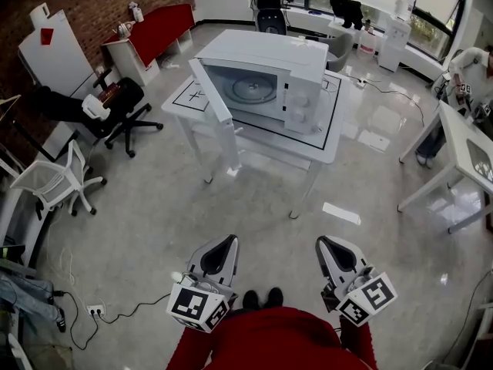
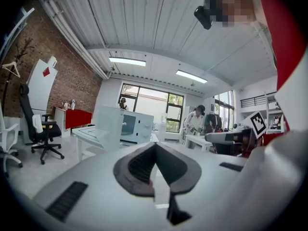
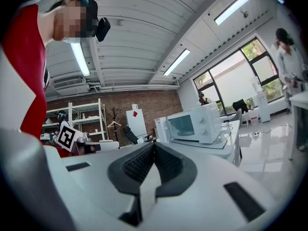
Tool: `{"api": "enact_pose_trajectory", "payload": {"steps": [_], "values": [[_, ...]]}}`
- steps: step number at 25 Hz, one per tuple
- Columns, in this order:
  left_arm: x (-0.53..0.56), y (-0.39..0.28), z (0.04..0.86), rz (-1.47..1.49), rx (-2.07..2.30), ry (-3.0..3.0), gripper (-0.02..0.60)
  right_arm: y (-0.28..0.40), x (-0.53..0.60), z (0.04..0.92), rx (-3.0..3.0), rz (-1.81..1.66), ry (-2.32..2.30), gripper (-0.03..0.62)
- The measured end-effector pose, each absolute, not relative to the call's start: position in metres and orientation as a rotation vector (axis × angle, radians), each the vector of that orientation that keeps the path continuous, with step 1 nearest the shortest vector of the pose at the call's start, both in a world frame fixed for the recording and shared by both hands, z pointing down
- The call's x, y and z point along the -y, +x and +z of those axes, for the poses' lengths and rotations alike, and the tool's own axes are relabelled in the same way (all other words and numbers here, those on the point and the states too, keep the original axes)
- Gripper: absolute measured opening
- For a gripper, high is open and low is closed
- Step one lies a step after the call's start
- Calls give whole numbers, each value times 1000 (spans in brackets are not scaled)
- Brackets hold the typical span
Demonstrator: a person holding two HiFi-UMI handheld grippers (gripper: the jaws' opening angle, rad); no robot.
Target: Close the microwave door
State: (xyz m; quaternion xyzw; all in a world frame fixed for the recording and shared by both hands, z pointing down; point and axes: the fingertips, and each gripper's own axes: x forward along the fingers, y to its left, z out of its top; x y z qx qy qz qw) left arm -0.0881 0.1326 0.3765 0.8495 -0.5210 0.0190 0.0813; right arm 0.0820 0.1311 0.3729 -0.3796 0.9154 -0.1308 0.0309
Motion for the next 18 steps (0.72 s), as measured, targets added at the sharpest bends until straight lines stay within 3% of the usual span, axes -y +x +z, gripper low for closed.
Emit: {"api": "enact_pose_trajectory", "payload": {"steps": [18], "values": [[-111, -73, 357, 78, 1729, 2515, 11, 125, -109, 370, -2790, -394, -1134, 14]]}}
